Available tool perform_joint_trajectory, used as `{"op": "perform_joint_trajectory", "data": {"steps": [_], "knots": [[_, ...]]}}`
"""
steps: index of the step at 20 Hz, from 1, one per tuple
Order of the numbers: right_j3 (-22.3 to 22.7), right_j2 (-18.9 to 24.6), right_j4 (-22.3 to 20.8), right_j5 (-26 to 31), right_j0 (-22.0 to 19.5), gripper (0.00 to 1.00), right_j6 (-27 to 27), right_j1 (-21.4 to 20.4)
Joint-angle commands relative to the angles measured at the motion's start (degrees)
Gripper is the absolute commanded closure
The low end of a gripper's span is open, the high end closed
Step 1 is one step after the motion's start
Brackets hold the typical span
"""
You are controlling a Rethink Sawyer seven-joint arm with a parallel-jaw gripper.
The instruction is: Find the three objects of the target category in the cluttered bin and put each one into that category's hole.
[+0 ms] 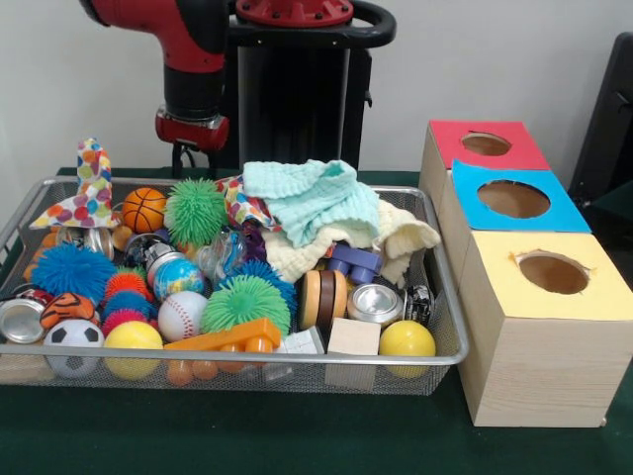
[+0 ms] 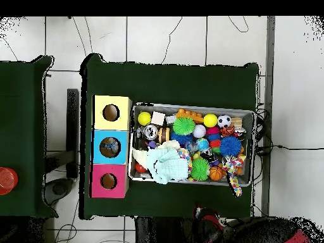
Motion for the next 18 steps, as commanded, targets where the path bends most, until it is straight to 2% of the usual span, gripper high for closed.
{"op": "perform_joint_trajectory", "data": {"steps": [1,2,3,4,18], "knots": [[-9.1,-0.2,11.3,-0.9,8.4,0.00,10.1,2.5],[-1.6,-5.8,-3.7,-8.0,6.2,0.00,2.3,1.7],[1.1,-5.8,3.6,-6.5,5.5,0.00,8.9,1.3],[-0.1,-1.9,-1.3,1.2,2.7,0.00,5.7,-0.4],[-1.4,0.0,-3.5,2.7,0.7,0.00,5.7,-0.4]]}}
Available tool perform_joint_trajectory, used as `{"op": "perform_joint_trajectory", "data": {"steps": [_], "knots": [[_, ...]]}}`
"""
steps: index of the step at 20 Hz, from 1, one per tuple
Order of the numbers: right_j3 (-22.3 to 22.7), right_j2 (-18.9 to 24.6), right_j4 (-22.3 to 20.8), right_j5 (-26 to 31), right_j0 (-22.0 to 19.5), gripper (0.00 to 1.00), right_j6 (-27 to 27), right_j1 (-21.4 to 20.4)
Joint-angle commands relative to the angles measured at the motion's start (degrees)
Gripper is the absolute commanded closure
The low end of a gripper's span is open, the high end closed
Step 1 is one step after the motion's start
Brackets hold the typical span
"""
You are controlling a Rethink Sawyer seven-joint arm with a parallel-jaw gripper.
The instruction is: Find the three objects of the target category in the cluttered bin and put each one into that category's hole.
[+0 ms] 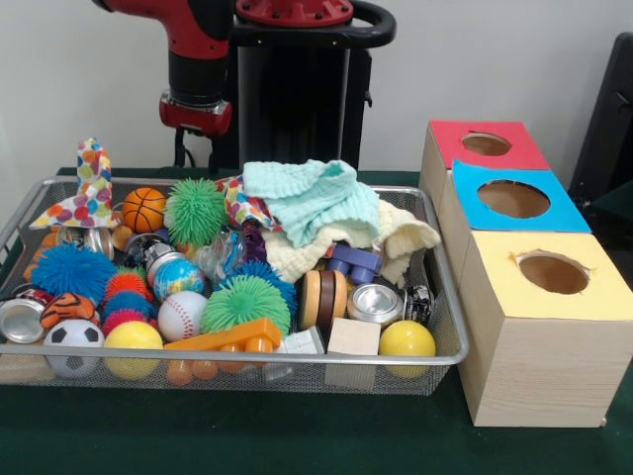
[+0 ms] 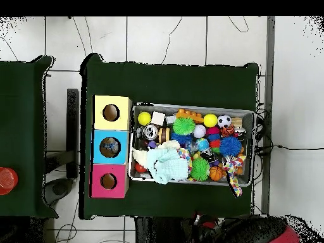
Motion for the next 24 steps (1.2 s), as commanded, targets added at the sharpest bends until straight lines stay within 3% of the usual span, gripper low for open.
{"op": "perform_joint_trajectory", "data": {"steps": [1,9,15,20,24], "knots": [[-3.0,3.1,-1.4,2.9,-1.5,0.00,5.7,0.0],[-2.7,4.7,-2.9,4.7,-3.7,0.00,5.5,-1.8],[1.3,5.1,-0.9,9.6,-1.9,0.00,5.9,-8.8],[6.1,9.3,0.3,16.2,-4.4,0.00,5.5,-18.0],[7.3,12.9,1.2,14.8,-6.8,0.00,7.8,-19.6]]}}
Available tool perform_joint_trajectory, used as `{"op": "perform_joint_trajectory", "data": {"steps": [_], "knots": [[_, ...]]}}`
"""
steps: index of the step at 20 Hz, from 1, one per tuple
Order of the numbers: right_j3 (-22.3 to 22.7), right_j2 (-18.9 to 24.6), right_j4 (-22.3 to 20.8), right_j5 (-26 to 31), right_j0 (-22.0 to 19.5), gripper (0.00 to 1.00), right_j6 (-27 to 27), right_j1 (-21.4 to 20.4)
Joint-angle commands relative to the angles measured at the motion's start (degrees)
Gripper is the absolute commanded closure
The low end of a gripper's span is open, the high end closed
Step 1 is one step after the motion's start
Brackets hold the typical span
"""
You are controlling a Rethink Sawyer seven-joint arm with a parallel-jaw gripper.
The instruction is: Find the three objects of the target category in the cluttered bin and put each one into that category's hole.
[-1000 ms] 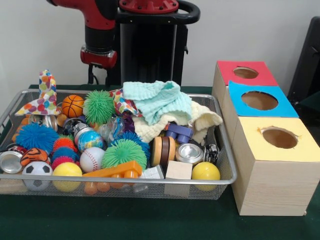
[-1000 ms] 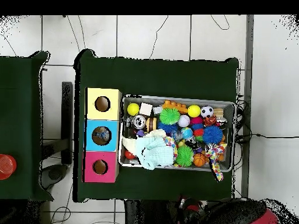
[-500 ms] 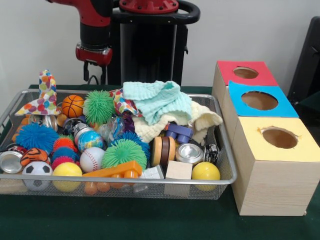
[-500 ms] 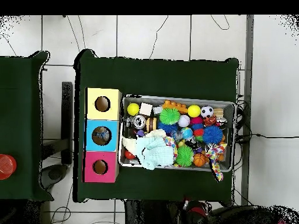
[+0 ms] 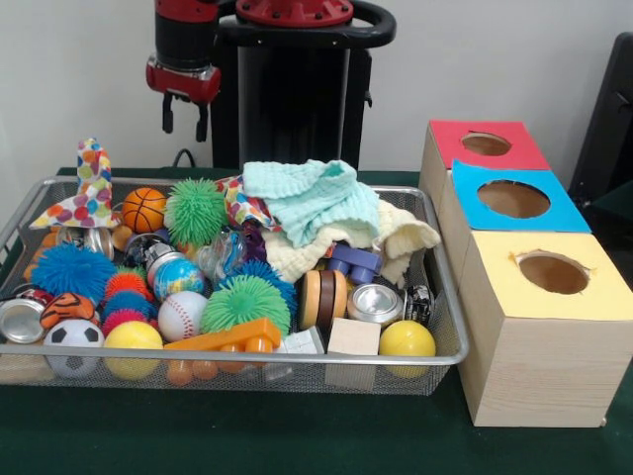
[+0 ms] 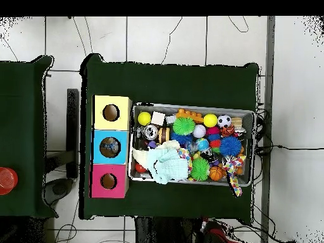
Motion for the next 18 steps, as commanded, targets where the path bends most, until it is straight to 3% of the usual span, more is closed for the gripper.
{"op": "perform_joint_trajectory", "data": {"steps": [1,7,10,15,18], "knots": [[2.0,11.1,3.3,4.8,-3.1,0.00,8.0,-6.9],[1.1,10.6,4.9,4.9,-1.0,0.00,8.7,-6.6],[-0.8,10.1,5.6,2.0,0.7,0.00,9.5,-2.9],[0.1,11.8,6.7,1.3,1.4,0.00,9.9,-4.2],[-1.4,11.6,7.5,1.3,3.7,0.00,9.5,-2.7]]}}
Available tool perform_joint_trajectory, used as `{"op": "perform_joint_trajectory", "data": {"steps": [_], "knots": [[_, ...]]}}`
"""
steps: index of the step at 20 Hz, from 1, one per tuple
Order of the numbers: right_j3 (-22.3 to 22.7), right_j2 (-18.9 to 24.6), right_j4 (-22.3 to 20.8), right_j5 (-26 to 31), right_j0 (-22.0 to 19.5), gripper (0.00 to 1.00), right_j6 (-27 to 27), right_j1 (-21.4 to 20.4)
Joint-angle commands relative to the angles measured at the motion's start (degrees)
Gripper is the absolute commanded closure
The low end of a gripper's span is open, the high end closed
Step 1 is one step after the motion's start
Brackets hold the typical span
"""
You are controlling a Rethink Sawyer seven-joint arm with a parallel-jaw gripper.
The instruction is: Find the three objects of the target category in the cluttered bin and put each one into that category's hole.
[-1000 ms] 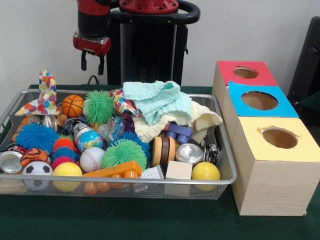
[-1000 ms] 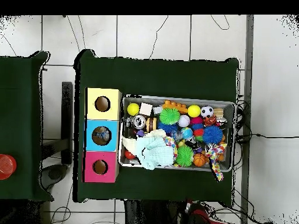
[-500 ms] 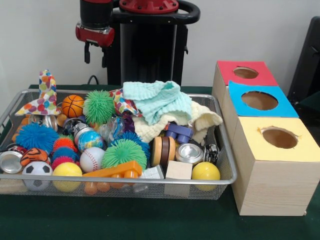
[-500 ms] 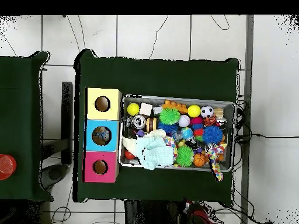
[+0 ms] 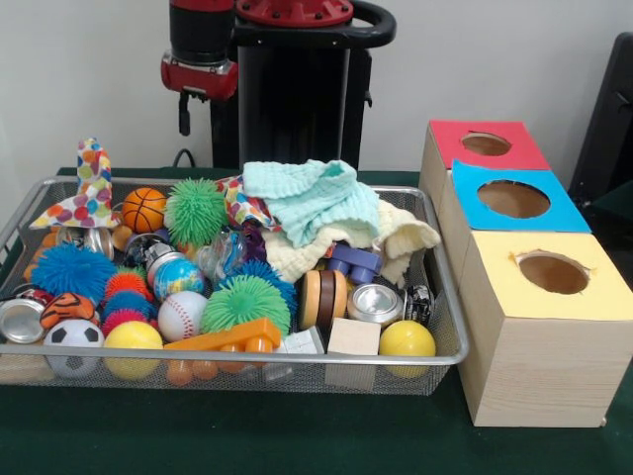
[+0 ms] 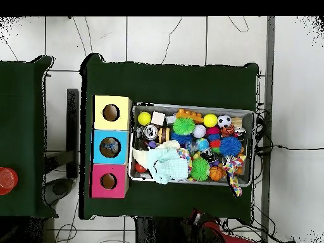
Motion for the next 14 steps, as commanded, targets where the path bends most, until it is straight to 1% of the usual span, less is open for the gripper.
{"op": "perform_joint_trajectory", "data": {"steps": [1,2,4,6,9,11,14], "knots": [[-4.6,5.9,4.7,-0.3,3.3,0.00,9.4,3.0],[-5.8,5.3,4.9,-1.2,4.4,0.00,9.3,4.6],[-7.8,5.0,4.6,-3.3,4.9,0.00,9.2,7.4],[-9.1,5.4,4.1,-3.6,4.6,0.00,8.6,8.6],[-10.5,6.4,3.7,-3.1,3.3,0.00,8.1,10.2],[-11.6,6.6,4.2,-3.3,2.8,0.00,8.5,11.8],[-12.2,7.2,7.1,-0.3,2.1,0.00,9.8,13.7]]}}
